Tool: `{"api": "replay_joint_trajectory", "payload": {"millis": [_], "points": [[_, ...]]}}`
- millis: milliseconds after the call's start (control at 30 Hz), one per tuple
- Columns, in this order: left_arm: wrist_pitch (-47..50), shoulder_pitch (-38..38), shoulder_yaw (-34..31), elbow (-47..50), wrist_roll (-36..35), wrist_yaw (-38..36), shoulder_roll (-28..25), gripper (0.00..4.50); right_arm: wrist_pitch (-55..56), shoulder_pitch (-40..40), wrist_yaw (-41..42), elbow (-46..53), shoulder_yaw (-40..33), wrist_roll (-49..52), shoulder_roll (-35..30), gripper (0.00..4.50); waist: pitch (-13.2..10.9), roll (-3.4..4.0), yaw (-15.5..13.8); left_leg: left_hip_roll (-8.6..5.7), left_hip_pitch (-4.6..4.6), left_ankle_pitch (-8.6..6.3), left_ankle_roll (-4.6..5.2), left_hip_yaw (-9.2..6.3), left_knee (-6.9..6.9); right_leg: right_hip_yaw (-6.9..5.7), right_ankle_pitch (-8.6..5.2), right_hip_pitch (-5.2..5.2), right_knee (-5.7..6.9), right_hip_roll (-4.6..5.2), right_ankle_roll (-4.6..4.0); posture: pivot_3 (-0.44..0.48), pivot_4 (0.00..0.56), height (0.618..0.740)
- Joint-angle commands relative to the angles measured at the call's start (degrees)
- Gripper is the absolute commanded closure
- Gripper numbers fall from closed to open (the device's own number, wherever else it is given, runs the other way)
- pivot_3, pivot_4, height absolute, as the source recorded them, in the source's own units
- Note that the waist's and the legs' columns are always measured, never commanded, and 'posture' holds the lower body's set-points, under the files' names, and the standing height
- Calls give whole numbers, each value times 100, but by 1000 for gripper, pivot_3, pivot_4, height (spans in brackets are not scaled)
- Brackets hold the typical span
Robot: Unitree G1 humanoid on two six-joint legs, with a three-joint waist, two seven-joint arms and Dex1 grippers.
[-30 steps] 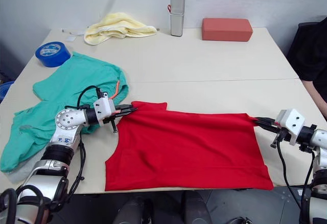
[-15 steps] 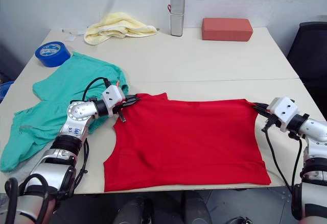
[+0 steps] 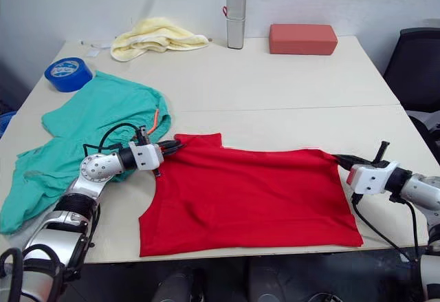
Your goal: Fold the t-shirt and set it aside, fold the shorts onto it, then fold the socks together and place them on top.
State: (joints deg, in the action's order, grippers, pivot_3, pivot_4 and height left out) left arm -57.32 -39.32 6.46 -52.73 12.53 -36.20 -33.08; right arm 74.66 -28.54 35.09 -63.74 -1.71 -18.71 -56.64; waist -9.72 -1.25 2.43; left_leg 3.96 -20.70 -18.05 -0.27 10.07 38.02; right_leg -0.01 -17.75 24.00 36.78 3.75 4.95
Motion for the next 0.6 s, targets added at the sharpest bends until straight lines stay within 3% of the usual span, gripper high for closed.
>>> {"api": "replay_joint_trajectory", "payload": {"millis": [33, 300, 467, 600], "points": [[-351, 13, 67, -44, 333, 474, -178, 4500, 132, 72, -681, -60, 143, -439, -285, 4462, 0, 0, 16, 0, 3, 0, 0, 4, -1, 0, 0, -1, 0, 0, 0, 0, 150, 740], [-554, 17, 307, -175, 827, 1087, -381, 4500, 181, 165, -2151, 38, 603, -1438, -484, 4462, 0, 0, 96, 0, 37, 0, -1, 23, -15, 19, 0, -18, -1, -3, 1, 0, 150, 740], [-461, 167, 441, -194, 366, 558, -388, 4500, 73, 192, -2673, -10, 908, -1734, -458, 4462, 1, 1, 104, 5, 55, -2, -3, 34, -18, 18, -1, -32, -1, -12, 1, 0, 150, 740], [-422, 267, 439, -71, 1, 137, -429, 3531, 254, 250, -2361, -217, 1093, -1332, -412, 4500, 1, 2, 129, 11, 62, -2, -5, 93, -28, 23, -4, -30, -1, -20, 2, 0, 150, 740]]}}
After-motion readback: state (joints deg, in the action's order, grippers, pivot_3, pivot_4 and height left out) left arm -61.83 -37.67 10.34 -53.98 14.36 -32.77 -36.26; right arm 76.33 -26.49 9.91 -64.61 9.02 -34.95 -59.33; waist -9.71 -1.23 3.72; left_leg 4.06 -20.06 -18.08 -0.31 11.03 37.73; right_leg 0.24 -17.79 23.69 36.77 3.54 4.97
